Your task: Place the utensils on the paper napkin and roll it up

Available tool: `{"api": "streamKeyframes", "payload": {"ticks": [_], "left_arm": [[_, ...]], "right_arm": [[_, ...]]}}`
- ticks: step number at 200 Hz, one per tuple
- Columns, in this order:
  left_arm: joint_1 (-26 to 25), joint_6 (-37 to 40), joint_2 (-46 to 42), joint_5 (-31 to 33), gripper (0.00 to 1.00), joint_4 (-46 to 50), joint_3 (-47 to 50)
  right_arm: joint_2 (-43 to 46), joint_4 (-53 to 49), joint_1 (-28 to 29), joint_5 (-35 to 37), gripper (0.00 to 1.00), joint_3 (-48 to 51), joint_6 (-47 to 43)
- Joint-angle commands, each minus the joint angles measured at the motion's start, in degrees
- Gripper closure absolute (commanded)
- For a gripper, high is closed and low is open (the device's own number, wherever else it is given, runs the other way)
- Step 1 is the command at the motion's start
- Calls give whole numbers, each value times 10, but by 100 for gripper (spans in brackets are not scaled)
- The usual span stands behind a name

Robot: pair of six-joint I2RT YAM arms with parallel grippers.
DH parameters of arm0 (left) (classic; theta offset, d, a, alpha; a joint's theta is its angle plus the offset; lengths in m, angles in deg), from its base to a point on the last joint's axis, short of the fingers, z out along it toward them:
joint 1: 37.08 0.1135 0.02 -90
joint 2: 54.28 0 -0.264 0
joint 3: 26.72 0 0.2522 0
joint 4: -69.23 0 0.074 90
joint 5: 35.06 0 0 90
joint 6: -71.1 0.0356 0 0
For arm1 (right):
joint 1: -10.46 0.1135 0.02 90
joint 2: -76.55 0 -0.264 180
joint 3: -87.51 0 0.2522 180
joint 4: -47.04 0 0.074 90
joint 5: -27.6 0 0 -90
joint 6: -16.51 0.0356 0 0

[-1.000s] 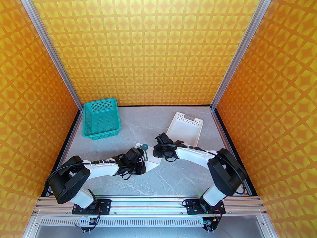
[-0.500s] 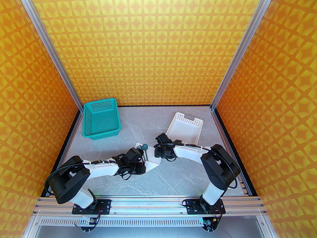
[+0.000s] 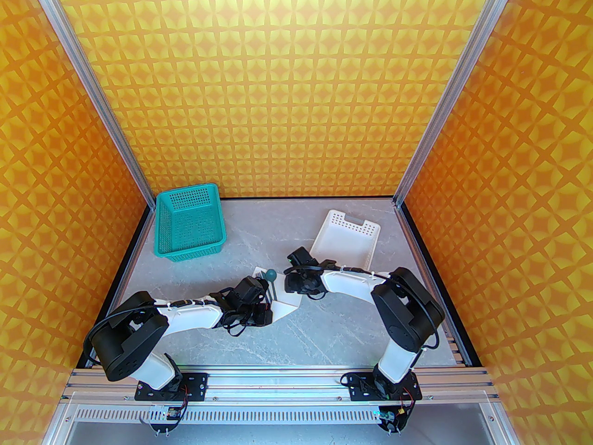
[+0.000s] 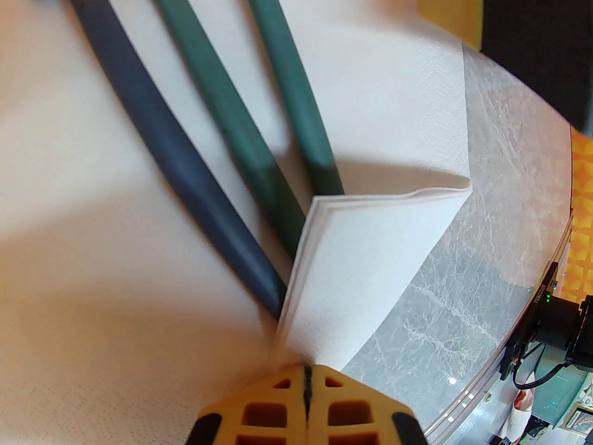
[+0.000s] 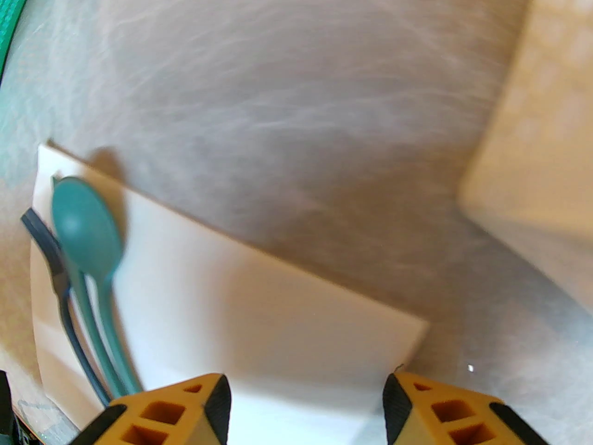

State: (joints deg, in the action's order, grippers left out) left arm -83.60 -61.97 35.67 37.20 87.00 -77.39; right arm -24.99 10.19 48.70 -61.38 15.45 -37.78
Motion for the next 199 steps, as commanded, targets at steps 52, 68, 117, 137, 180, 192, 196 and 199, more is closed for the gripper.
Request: {"api": "streamKeyframes", "payload": {"ticks": [52, 68, 117, 137, 180, 192, 196, 199], "left_arm": [[4, -1, -1, 13, 100, 13, 8], [5, -1, -1, 13, 100, 13, 8], [4, 0, -1, 13, 100, 14, 7], [4, 1, -1, 13, 100, 15, 6], [4, 0, -4, 13, 100, 15, 8], [4, -1, -4, 13, 100, 15, 8], [4, 0, -4, 13, 100, 15, 8], [4, 0, -4, 13, 100, 16, 9]], "right_arm": [[2, -10, 8, -10, 40, -15, 6], [10, -6, 8, -20, 41, -15, 4], [11, -66, -2, 58, 37, -38, -28], [4, -70, -7, 71, 35, -47, -41], [-28, -63, -11, 69, 29, -65, -52], [-35, -62, -11, 67, 29, -68, -52], [-36, -60, -11, 67, 29, -69, -53], [-38, -59, -11, 67, 29, -69, -52]]}}
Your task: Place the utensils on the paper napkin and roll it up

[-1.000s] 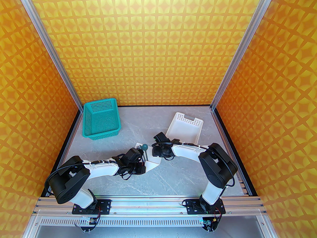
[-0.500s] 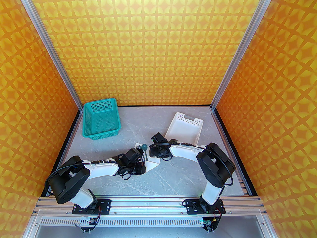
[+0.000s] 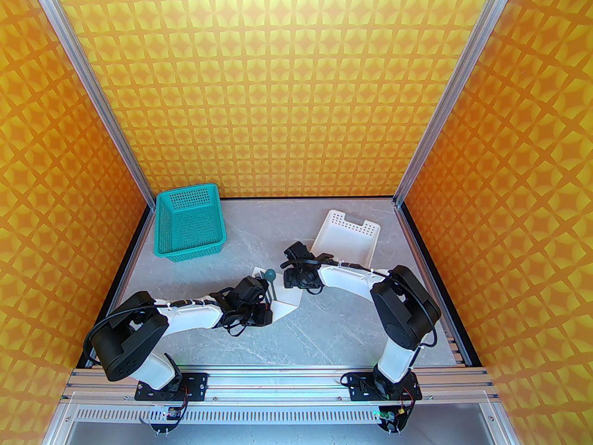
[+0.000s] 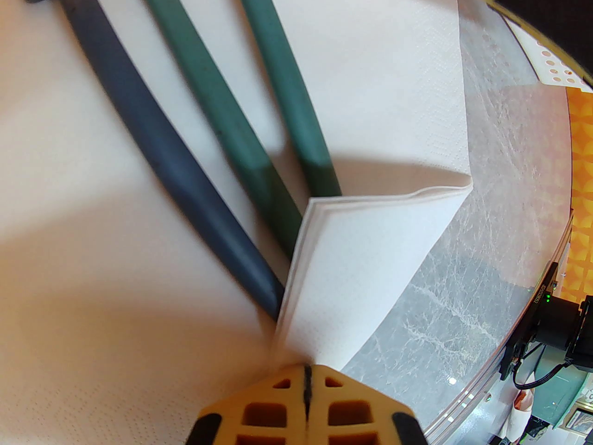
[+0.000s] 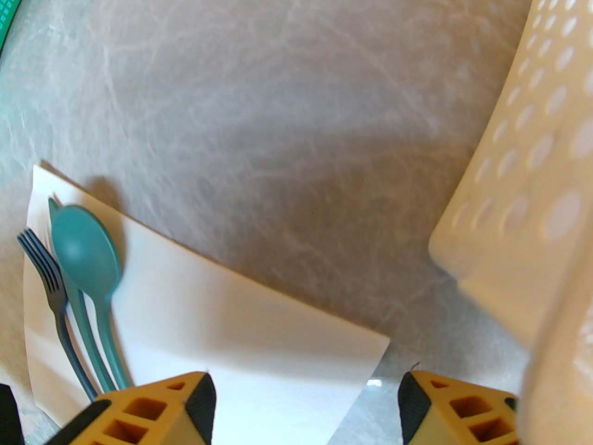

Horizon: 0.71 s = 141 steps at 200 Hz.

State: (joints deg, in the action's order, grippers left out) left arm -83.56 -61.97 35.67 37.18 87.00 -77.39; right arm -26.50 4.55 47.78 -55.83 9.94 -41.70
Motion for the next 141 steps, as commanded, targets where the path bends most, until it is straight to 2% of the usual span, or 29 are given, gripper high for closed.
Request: {"api": "streamKeyframes", "payload": {"ticks": [1, 44, 88, 141], "left_arm": [[3, 0, -4, 13, 100, 16, 9], [4, 0, -5, 13, 100, 15, 9], [3, -1, -5, 14, 100, 15, 10], [4, -2, -4, 14, 100, 13, 12]], "right_arm": [[-23, -2, -1, 11, 29, -14, -14], [-38, 1, -1, -2, 29, -11, -14], [-40, 20, 8, -81, 29, -5, -11], [-20, 47, 18, -142, 32, 4, 16]]}}
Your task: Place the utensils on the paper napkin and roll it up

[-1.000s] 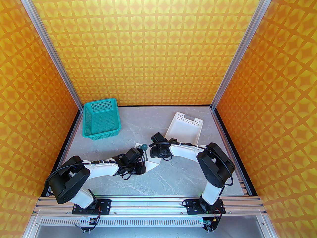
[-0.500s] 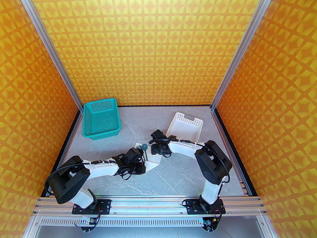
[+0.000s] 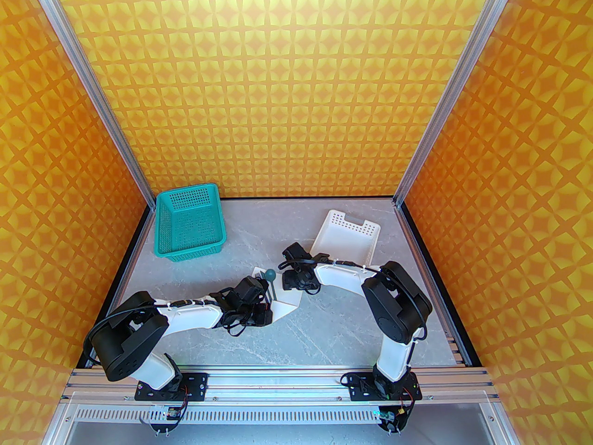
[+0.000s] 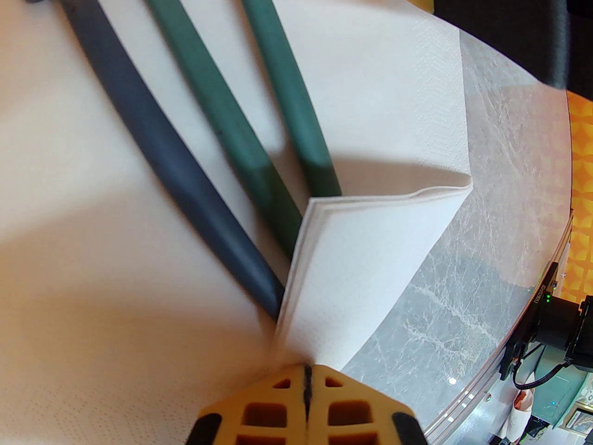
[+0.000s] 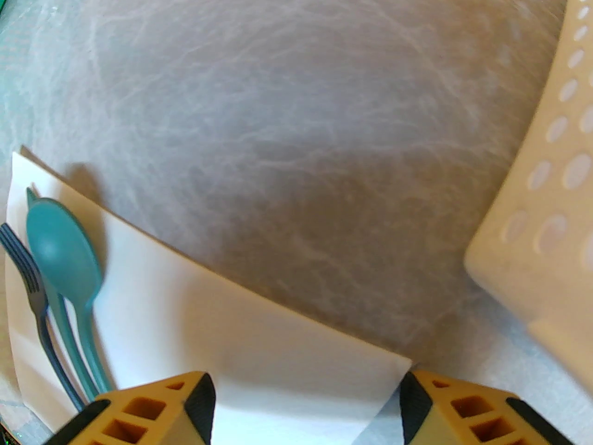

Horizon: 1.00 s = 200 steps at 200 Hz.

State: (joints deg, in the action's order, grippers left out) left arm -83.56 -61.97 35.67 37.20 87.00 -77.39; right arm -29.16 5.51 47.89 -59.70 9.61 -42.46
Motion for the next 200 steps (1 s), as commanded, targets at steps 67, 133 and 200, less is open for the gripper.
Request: {"api": "streamKeyframes", "payload": {"ticks": [67, 133, 200], "left_arm": [[4, -2, -3, 14, 100, 12, 12], [4, -1, -3, 14, 100, 13, 11], [4, 0, -3, 14, 100, 16, 9]], "right_arm": [[54, 73, 16, -145, 36, 43, 55], [89, 139, -4, -189, 38, 118, 87], [83, 228, -42, -254, 42, 150, 91]]}}
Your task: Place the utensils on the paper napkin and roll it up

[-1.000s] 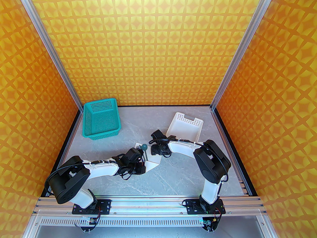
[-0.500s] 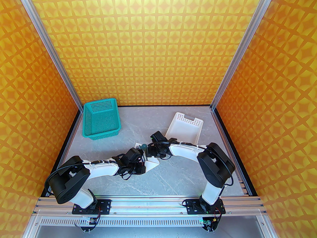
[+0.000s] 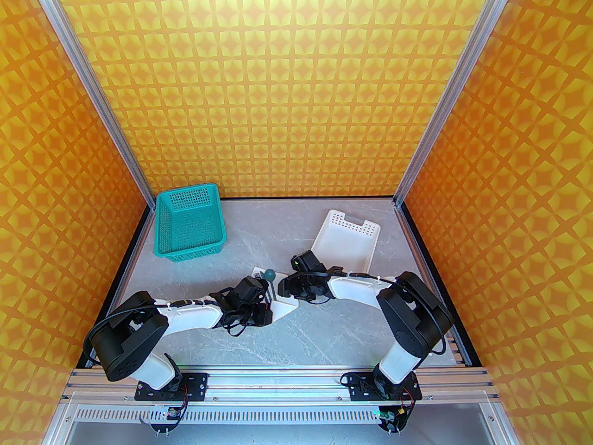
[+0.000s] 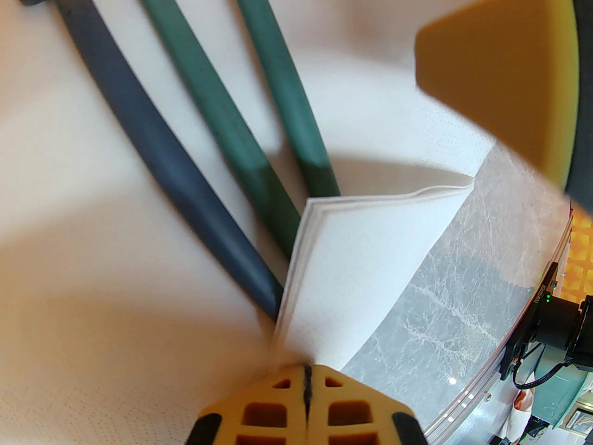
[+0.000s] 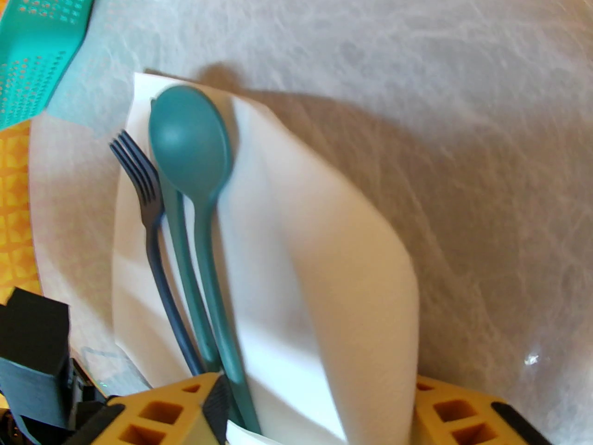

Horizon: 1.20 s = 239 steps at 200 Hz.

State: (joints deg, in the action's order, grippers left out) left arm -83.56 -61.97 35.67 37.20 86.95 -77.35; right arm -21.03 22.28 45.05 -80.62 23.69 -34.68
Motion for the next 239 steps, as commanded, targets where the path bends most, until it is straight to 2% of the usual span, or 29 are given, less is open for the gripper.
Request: {"api": "streamKeyframes", "payload": {"ticks": [1, 67, 97, 135, 165, 207, 239], "left_arm": [[3, 0, -3, 14, 100, 17, 9], [3, 0, -5, 15, 100, 19, 8], [4, -1, -5, 16, 100, 18, 8], [4, 2, -3, 16, 100, 20, 6], [3, 2, -4, 17, 100, 22, 7], [3, 0, -6, 21, 100, 24, 7], [3, -1, -7, 21, 100, 25, 7]], "right_arm": [[1, 62, -14, -47, 42, 9, 14], [-5, 60, -35, -65, 43, -29, -1], [3, 51, -35, -73, 43, -16, 1], [7, 6, -35, -37, 48, -14, -16], [9, -51, -35, 12, 57, -39, -49], [17, -99, -35, 44, 72, -61, -80], [15, -110, -35, 44, 93, -66, -90]]}}
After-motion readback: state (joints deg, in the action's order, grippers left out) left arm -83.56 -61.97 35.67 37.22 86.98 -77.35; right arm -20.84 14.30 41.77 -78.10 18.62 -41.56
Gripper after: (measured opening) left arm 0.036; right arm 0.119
